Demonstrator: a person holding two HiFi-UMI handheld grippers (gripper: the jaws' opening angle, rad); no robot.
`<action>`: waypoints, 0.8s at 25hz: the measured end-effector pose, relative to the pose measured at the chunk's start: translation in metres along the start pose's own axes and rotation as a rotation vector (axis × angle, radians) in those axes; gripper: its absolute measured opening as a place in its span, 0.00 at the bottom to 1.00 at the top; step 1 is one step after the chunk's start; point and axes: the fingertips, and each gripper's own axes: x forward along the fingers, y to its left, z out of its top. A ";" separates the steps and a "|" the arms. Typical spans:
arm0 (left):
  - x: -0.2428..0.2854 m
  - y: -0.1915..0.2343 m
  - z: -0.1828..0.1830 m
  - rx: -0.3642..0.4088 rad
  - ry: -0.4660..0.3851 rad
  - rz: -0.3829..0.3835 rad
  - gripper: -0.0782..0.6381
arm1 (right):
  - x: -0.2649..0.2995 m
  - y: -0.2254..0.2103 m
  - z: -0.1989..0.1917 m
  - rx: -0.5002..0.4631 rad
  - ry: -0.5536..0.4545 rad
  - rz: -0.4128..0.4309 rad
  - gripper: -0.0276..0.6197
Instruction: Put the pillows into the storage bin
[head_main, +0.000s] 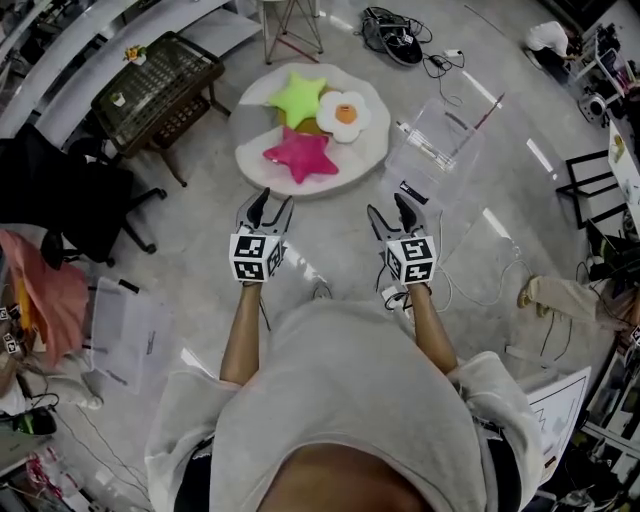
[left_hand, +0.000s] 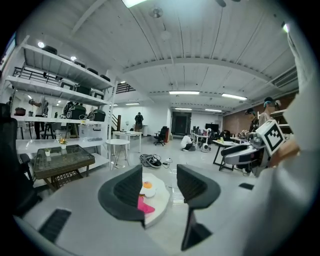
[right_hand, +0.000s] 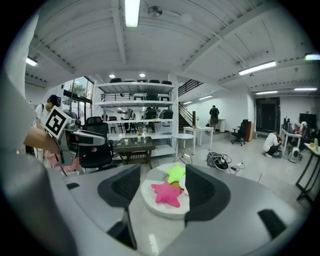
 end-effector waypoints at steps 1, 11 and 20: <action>0.005 0.002 -0.001 -0.001 0.004 -0.005 0.41 | 0.005 -0.001 -0.001 0.003 0.006 -0.002 0.45; 0.039 0.029 -0.003 -0.024 0.035 -0.007 0.41 | 0.046 -0.015 0.000 0.014 0.043 0.000 0.45; 0.107 0.069 0.011 -0.026 0.069 0.017 0.40 | 0.121 -0.049 0.011 0.027 0.071 0.040 0.44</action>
